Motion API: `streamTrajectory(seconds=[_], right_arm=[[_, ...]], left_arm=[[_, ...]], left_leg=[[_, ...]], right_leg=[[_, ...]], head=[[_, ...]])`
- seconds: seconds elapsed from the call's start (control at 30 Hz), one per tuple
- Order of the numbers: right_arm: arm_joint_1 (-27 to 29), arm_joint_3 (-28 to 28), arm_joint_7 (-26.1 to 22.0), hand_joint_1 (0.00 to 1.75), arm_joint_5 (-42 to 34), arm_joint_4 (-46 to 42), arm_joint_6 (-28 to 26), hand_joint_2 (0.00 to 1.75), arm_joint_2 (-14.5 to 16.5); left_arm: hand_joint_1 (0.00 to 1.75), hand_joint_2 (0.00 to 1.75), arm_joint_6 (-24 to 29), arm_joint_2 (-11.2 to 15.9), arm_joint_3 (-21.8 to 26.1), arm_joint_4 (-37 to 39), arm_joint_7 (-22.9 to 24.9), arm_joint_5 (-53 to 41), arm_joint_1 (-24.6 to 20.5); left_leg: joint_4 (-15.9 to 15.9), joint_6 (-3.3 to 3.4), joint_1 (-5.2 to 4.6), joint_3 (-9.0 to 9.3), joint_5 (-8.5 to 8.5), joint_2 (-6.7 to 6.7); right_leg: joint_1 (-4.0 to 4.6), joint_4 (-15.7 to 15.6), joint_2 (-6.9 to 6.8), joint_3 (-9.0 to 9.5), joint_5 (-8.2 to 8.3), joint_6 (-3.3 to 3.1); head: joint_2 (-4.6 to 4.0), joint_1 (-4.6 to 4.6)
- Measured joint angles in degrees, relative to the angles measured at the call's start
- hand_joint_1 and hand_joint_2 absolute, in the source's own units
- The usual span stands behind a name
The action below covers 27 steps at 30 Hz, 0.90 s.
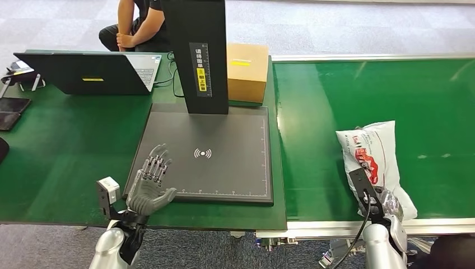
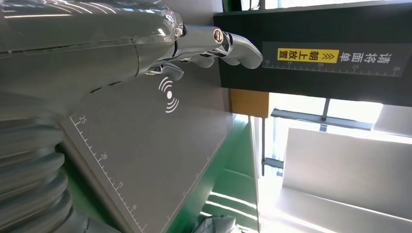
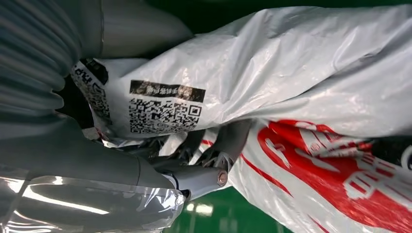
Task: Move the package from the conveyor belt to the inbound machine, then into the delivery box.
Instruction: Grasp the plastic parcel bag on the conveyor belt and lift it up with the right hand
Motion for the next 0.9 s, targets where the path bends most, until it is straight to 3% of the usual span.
streamTrajectory(seconds=[0.7,0.77,0.9], right_arm=[[-0.16,0.36,-3.01,1.75,-2.38,0.00,1.97,1.75,0.14],[-0.02,0.65,-5.59,1.75,-2.97,-0.28,0.13,1.75,0.25],[1.36,2.43,-15.26,1.75,-5.17,-3.63,-7.64,1.75,1.23]], left_arm=[[0.00,1.75,0.37,-0.61,0.64,-1.46,0.63,-0.35,0.19],[0.00,1.75,0.52,-0.62,0.69,-1.73,0.63,-0.36,0.35],[0.00,1.75,0.46,-0.63,0.86,-3.02,0.63,-0.25,0.94]], left_leg=[[0.00,0.00,0.03,0.09,0.00,0.03],[0.00,0.00,0.02,0.08,0.00,0.03],[-0.01,0.00,-0.01,0.02,0.00,0.04]], right_leg=[[0.04,0.00,0.03,0.12,0.01,0.00],[0.02,0.00,0.03,0.12,0.02,0.01],[-0.01,0.01,0.04,0.02,0.06,0.03]], head=[[0.00,0.00],[0.00,0.01],[0.00,-0.01]])
